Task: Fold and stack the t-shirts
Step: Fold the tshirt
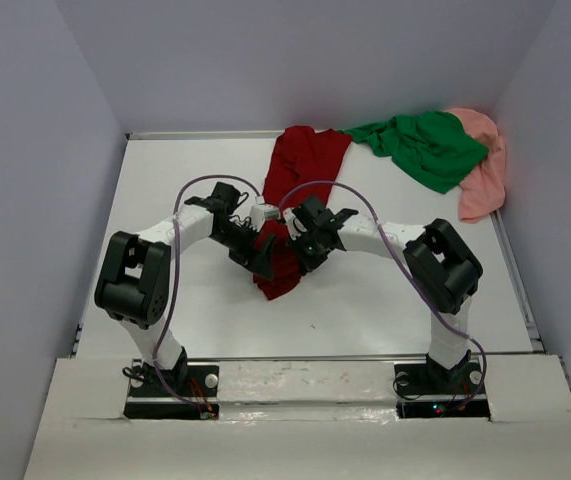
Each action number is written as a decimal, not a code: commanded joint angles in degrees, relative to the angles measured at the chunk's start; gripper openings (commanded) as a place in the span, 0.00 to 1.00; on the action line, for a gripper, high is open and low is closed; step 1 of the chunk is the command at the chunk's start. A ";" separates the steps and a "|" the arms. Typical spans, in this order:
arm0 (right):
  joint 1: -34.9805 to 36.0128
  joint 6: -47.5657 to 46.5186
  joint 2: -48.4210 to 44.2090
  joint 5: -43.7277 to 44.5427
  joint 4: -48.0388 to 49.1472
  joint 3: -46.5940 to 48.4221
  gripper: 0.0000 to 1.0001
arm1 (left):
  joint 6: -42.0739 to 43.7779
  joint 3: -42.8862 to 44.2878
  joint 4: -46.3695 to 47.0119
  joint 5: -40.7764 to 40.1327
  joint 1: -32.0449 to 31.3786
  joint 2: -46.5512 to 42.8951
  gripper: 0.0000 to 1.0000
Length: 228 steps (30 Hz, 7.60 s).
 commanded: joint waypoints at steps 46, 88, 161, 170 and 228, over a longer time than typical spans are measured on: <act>-0.40 -1.49 -8.14 -3.64 -2.18 6.13 0.00 | -7.03 4.69 6.81 -6.68 -5.86 8.78 0.00; -14.03 -0.79 5.37 5.15 0.02 32.04 0.00 | -4.83 35.26 0.57 4.40 2.77 17.27 0.00; -20.35 -0.35 -10.34 3.65 10.83 12.29 0.00 | -12.57 10.05 20.10 -1.14 -7.87 9.53 0.00; -20.35 0.00 -10.34 2.16 10.39 11.77 0.00 | -12.04 10.85 22.52 -6.23 -9.37 12.81 0.00; -20.88 0.27 -8.67 -3.46 9.51 11.24 0.00 | -13.09 15.24 34.75 -39.19 -10.51 14.57 0.80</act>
